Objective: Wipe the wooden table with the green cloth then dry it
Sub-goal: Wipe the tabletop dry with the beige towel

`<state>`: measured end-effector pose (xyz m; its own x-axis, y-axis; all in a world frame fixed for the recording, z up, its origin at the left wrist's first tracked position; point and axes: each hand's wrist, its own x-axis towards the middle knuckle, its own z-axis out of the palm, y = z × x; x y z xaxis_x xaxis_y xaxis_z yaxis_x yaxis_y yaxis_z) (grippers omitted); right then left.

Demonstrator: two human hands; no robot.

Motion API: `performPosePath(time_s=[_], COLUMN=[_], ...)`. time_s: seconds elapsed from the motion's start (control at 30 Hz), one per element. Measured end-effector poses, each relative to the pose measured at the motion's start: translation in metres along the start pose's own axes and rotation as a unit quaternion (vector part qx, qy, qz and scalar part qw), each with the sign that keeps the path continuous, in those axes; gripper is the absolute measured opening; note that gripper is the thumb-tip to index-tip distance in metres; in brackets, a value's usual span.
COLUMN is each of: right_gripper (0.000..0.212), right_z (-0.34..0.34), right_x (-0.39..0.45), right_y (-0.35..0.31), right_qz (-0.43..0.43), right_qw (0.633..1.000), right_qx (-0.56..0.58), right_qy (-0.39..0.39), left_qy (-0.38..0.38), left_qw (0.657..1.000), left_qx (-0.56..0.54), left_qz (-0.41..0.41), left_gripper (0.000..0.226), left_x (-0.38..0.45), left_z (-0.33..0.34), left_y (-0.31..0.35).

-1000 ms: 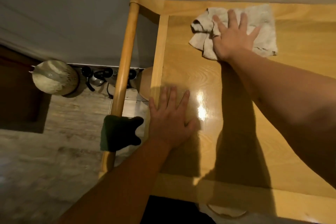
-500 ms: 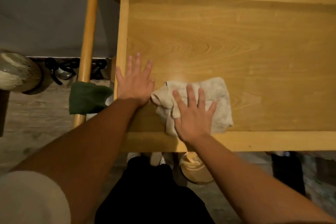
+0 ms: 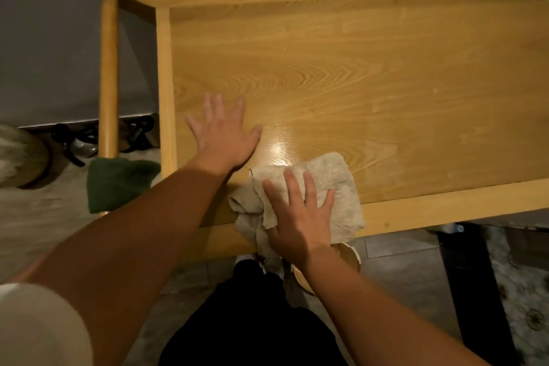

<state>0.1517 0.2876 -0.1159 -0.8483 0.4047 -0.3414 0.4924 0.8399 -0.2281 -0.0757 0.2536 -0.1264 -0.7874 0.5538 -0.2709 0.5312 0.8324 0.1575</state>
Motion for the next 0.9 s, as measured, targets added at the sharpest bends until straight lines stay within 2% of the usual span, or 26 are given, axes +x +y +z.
performPosePath(time_s=[0.1, 0.23, 0.33, 0.4, 0.53, 0.67, 0.77, 0.9], right_gripper=[0.076, 0.066, 0.071, 0.080, 0.093, 0.093, 0.093, 0.090], right_z=[0.000, 0.002, 0.000, -0.003, -0.020, -0.025, -0.027, -0.027], right_x=[0.001, 0.002, 0.005, 0.008, 0.007, 0.005, 0.008, 0.003], right_y=[0.002, 0.001, 0.010, 0.026, 0.084, 0.135, 0.133, 0.135], right_qz=[0.003, -0.002, -0.024, -0.036, -0.001, 0.016, 0.008, -0.025], right_qw=[1.000, 1.000, 1.000, 0.999, 0.998, 0.998, 0.999, 0.999], right_qx=[0.012, 0.026, 0.019, -0.016, -0.059, -0.056, -0.029, -0.026], right_qy=[-0.002, 0.009, 0.005, -0.006, -0.024, -0.023, -0.024, 0.027], left_qy=[-0.017, 0.012, 0.013, 0.012, 0.016, 0.012, 0.012, 0.029], left_qw=[0.999, 1.000, 1.000, 1.000, 1.000, 0.999, 0.999, 0.998], left_qx=[0.001, 0.003, 0.011, 0.013, 0.017, 0.027, 0.017, 0.029], left_qz=[0.037, 0.022, 0.019, 0.016, 0.004, -0.015, -0.050, -0.039], left_gripper=[0.083, 0.081, 0.081, 0.082, 0.081, 0.083, 0.088, 0.088], left_x=[0.008, 0.008, 0.008, 0.007, 0.005, 0.008, 0.012, 0.010], left_z=[0.012, 0.018, 0.014, 0.013, 0.015, 0.016, 0.019, 0.030], left_y=[0.040, 0.042, 0.043, 0.045, 0.047, 0.046, 0.076, 0.113])
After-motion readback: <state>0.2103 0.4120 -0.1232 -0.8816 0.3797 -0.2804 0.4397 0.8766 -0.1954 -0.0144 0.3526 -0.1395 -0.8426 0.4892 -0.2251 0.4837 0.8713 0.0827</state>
